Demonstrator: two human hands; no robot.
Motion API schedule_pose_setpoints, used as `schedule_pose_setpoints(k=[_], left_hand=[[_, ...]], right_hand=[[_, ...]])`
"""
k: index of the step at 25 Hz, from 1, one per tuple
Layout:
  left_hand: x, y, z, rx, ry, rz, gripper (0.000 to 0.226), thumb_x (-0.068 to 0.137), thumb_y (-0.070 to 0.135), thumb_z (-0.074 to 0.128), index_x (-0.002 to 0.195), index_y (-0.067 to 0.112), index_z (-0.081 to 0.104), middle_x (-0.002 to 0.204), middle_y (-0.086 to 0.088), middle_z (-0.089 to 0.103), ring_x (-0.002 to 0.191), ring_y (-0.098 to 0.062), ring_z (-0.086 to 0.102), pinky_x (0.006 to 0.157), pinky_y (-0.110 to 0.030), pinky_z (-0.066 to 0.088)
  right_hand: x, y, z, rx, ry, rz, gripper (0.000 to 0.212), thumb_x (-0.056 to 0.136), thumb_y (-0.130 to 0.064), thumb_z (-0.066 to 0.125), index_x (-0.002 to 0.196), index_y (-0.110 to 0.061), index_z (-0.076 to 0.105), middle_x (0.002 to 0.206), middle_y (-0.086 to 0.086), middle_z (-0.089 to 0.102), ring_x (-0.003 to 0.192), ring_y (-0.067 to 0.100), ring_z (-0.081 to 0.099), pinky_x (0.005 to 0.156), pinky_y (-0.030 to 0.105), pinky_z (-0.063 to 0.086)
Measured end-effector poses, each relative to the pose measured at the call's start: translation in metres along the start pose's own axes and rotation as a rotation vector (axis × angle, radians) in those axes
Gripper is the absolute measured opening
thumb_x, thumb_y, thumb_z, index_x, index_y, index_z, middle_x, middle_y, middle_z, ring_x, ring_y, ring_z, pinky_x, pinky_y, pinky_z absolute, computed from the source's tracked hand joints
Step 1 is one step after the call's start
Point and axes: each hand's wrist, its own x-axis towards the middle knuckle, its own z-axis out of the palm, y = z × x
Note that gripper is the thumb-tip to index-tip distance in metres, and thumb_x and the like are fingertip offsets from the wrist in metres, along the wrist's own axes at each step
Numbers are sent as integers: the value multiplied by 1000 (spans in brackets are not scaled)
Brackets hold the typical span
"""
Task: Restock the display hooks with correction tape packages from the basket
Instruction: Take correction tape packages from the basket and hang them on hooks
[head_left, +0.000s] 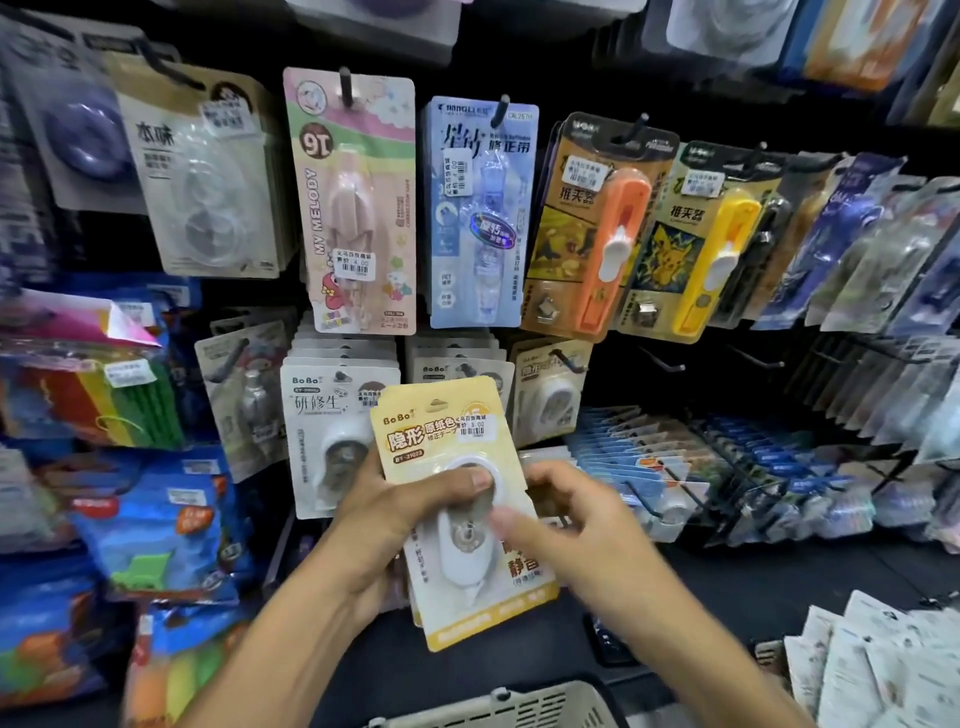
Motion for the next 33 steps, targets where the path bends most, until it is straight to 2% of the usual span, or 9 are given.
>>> schedule_pose_setpoints(k=[2, 7, 10, 13, 15, 22, 27, 30, 33], left_hand=[[2, -2, 2, -71, -23, -19, 61, 52, 12, 91, 110, 5, 73, 98, -16, 79, 79, -28, 79, 58, -32, 61], [0, -3, 3, -195, -170, -52, 68, 41, 30, 104, 104, 19, 81, 111, -20, 77, 94, -34, 77, 69, -39, 63], [1, -9, 8, -166, -114, -53, 71, 36, 31, 105, 102, 21, 81, 111, -17, 77, 95, -33, 77, 70, -38, 63], [2, -9, 5, -186, -46, -55, 55, 47, 16, 99, 98, 14, 80, 102, -17, 79, 83, -32, 78, 62, -40, 62], [3, -6, 1, -183, -26, -39, 47, 57, 5, 87, 102, 10, 77, 99, -19, 78, 79, -33, 78, 59, -42, 62], [-2, 2, 1, -159, -54, 3, 66, 45, 13, 89, 108, 11, 72, 100, -19, 78, 80, -34, 78, 59, -42, 62], [-2, -1, -1, -104, -26, -8, 65, 53, 7, 90, 115, 9, 69, 102, -18, 78, 84, -35, 78, 60, -40, 62], [-1, -2, 1, -69, 12, 15, 75, 47, 15, 93, 117, 14, 68, 104, -14, 79, 87, -33, 78, 61, -38, 62], [0, -5, 8, -21, 41, 92, 78, 45, 27, 91, 118, 17, 67, 103, -7, 80, 87, -26, 78, 62, -29, 61]], right_hand=[[-3, 0, 13, -8, 41, -50, 40, 70, -54, 82, 102, -35, 67, 101, -6, 77, 90, 14, 74, 79, 36, 61], [-2, -4, -3, 457, 117, -10, 34, 83, -34, 74, 111, -17, 66, 111, 10, 76, 103, 29, 73, 88, 40, 58], [3, 1, -10, 402, 166, 41, 36, 86, -41, 71, 108, -12, 65, 109, 16, 75, 103, 37, 70, 95, 49, 53], [6, 1, -25, 394, 283, 82, 28, 90, -42, 71, 95, -15, 67, 89, 10, 74, 72, 23, 71, 65, 37, 56], [5, 2, -41, 280, 380, 139, 24, 95, -43, 65, 89, -19, 65, 73, 2, 67, 52, 11, 59, 41, 24, 43], [7, 10, -62, 99, 625, 160, 32, 90, -43, 69, 80, -15, 59, 51, -11, 56, 37, 5, 46, 36, 20, 32], [16, 16, -50, 131, 665, 219, 31, 90, -38, 73, 108, -22, 54, 98, 11, 66, 57, 19, 58, 49, 32, 45], [13, 13, -32, 262, 563, 229, 41, 94, -22, 69, 125, -35, 47, 125, -1, 57, 96, 24, 69, 77, 40, 60], [0, 5, -5, 99, 296, 44, 27, 81, -47, 75, 104, -47, 62, 109, -14, 70, 99, 8, 67, 82, 32, 56]])
